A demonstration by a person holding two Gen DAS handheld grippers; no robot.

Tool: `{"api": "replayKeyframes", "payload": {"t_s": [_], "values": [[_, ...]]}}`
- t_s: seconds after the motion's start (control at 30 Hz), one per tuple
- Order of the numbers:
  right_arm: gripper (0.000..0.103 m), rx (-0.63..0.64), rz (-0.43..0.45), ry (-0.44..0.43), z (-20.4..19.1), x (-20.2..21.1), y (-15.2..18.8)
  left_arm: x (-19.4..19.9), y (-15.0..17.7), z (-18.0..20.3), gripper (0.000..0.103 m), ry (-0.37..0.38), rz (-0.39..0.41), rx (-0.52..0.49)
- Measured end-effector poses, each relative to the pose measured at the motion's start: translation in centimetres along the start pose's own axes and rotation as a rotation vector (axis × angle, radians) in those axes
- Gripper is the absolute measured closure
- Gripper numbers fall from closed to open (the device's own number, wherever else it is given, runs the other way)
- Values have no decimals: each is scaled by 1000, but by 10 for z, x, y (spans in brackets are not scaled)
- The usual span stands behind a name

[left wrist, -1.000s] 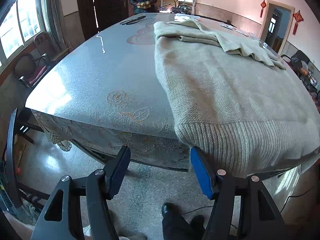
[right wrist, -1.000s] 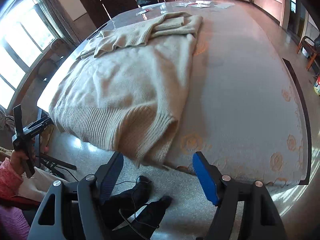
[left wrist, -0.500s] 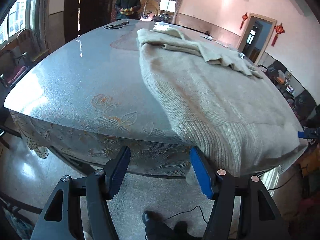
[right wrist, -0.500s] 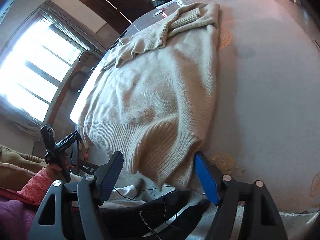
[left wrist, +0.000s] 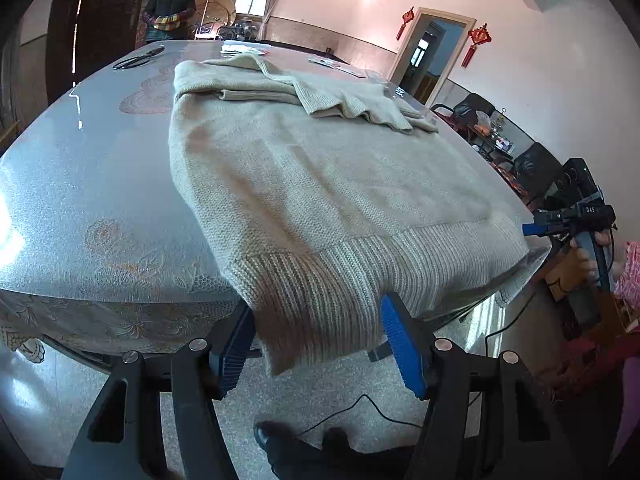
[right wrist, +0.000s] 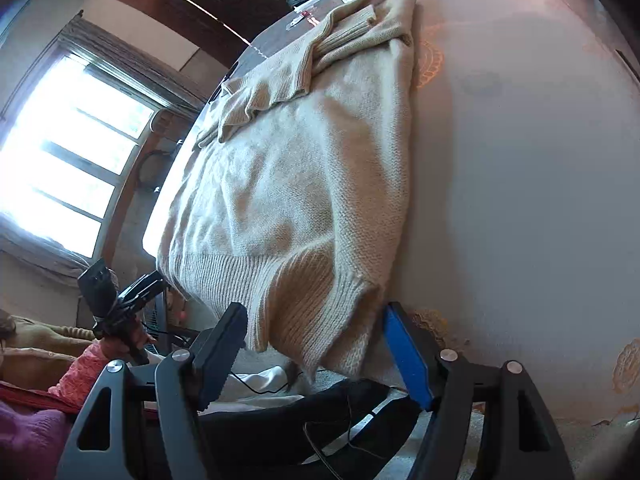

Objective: Fold clothes

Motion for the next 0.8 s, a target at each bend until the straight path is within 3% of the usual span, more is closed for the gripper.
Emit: {"api": "replayKeyframes", "payload": {"t_s": [0.13,0.23,0.3,0.37,0.43,0.47,0.5,0.63,0.8], "values": [[30,32,-27,-46,-17,-12,-2,1,-1,0,37,24,5,36],[35,94,-35,-30,-31,-22,-3,2,-3,-2,36,42,20,76],[68,120,-48,41,-32,-29,-4,3,-3,-4,36,60,27,101],[89,99,-75,71,-26,-33,-4,4,-3,-6,42,53,24,111],[91,79,-89,70,-23,-34,-3,5,-2,-11,53,31,18,120],[92,70,-93,68,-22,-33,-2,6,0,-14,76,37,15,137],[92,50,-95,64,-20,-33,-1,6,2,-17,85,50,7,161],[92,-69,-96,-25,-12,-32,4,3,7,-12,90,103,-18,169],[81,-133,-84,-136,-10,-31,8,-7,6,0,89,143,-48,156]]}}
Point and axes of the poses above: each gripper's, at about its wrist camera, not at the fingertips, and x roughly against the way its jaws point, z to its right, y to its underside, the point moved 10 cm from there along -x, roughly the way its jaws point, and after that the axes turned 7 degrees about y, right-handed, at the moved point
